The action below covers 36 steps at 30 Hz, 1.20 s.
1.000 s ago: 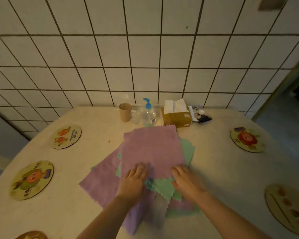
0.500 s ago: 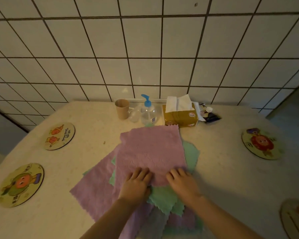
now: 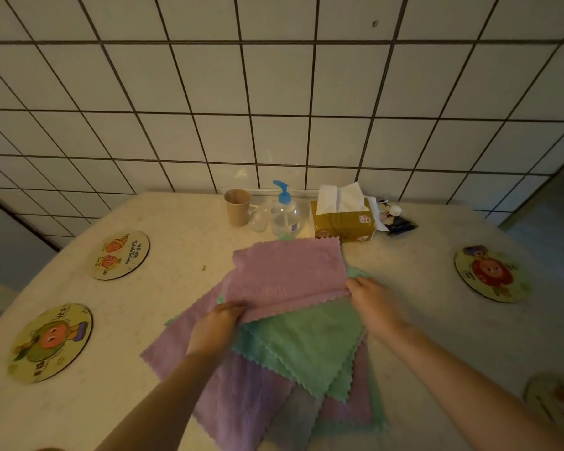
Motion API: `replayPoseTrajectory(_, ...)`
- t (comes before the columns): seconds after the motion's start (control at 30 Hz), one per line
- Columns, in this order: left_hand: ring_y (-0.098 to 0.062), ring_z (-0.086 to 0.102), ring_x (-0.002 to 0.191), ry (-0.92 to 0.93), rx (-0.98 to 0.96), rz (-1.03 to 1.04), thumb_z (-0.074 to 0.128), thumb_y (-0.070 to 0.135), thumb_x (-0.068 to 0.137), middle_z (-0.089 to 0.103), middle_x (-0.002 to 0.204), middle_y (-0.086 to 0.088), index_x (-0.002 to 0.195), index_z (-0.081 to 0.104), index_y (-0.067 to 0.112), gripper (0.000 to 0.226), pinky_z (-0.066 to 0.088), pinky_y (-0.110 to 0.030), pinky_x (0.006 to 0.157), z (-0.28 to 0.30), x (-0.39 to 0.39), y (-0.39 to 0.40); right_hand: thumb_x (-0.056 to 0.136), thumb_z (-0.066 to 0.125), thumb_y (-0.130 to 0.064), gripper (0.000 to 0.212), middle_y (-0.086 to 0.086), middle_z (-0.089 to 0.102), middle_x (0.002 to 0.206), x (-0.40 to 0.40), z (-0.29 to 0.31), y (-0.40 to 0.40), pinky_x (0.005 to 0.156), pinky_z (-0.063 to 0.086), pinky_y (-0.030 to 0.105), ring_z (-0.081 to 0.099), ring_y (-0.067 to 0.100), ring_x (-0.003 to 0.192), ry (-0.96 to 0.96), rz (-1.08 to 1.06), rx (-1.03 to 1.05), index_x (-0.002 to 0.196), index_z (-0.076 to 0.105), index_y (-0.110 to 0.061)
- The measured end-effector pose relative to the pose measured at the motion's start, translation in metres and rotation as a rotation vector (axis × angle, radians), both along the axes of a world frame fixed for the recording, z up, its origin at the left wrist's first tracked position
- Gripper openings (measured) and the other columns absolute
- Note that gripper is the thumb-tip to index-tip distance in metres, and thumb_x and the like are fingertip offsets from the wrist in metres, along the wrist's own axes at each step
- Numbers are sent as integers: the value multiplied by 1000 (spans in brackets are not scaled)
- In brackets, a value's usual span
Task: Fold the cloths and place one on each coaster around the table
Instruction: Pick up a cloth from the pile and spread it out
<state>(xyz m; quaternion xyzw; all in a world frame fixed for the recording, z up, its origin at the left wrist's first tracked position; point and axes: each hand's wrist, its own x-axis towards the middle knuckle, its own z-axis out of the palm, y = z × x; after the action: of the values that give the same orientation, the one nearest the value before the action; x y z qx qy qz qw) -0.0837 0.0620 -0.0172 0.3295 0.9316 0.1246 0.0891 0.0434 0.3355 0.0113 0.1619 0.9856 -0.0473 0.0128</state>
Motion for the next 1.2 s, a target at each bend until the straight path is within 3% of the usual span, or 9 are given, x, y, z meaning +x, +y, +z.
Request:
replayPoseTrajectory(0.1, -20, 58, 117, -32, 154, 60, 46, 17, 96, 62, 128, 5, 125, 62, 26, 34, 44, -33, 97, 24, -9, -2, 90, 49, -7, 20, 3, 59, 108, 1, 19, -3, 63, 32, 29, 55, 22, 99, 68, -32, -24, 108, 55, -13)
replayPoseTrajectory(0.27, -21, 64, 105, 47, 342, 83, 54, 5, 90, 69, 116, -3, 120, 65, 19, 35, 47, -30, 92, 63, -16, -23, 91, 51, -8, 21, 2, 62, 110, 6, 56, -28, 67, 46, 35, 59, 22, 97, 268, -62, -119, 110, 56, -15)
replayPoseTrajectory(0.4, -22, 63, 109, 85, 390, 97, 53, 5, 90, 68, 119, -3, 121, 65, 17, 35, 46, -30, 91, 87, -4, -62, 95, 48, -13, 21, 0, 66, 105, 17, 83, -67, 63, 46, 31, 61, 19, 85, 382, -60, -171, 114, 56, -18)
replayPoseTrajectory(0.53, -23, 64, 96, 90, 427, 137, 54, 3, 86, 71, 106, -1, 113, 68, 19, 34, 47, -30, 76, 113, 11, -125, 95, 48, -17, 20, 0, 68, 102, 32, 111, -127, 67, 51, 37, 63, 21, 84, 500, -33, -208, 113, 59, -19)
replayPoseTrajectory(0.63, -15, 61, 91, 5, 519, 196, 57, 0, 84, 70, 97, 3, 106, 70, 17, 31, 45, -22, 74, 131, 21, -181, 94, 50, -17, 18, -3, 68, 98, 44, 128, -179, 68, 52, 37, 63, 17, 83, 570, -34, -278, 110, 60, -21)
replayPoseTrajectory(0.8, -7, 63, 84, -141, 572, 163, 65, 2, 81, 70, 88, 8, 90, 73, 23, 24, 49, -11, 69, 159, 54, -302, 88, 59, -5, 17, -9, 64, 88, 73, 142, -277, 70, 46, 16, 58, -5, 78, 671, -1, -522, 99, 66, -16)
replayPoseTrajectory(0.9, -9, 64, 89, -251, 647, 244, 72, 20, 82, 71, 90, 11, 89, 75, 30, 12, 52, -27, 79, 162, 63, -363, 86, 63, -4, 14, -15, 63, 84, 85, 137, -319, 72, 43, 6, 58, -12, 81, 715, 20, -627, 91, 67, -17)
replayPoseTrajectory(1.07, -18, 70, 84, -515, 771, 365, 71, 17, 83, 75, 86, 0, 91, 76, 20, 10, 59, -30, 67, 159, 82, -427, 87, 64, -13, 11, -3, 67, 72, 94, 117, -367, 61, 49, 30, 62, 13, 63, 590, 8, -805, 86, 68, -23)
replayPoseTrajectory(1.2, -26, 71, 84, -683, 784, 435, 67, 26, 86, 74, 91, -11, 101, 73, 13, 20, 60, -38, 72, 146, 82, -456, 89, 62, -12, 14, -4, 55, 49, 87, 100, -387, 44, 41, 27, 50, 11, 40, 505, 1, -863, 80, 66, -21)
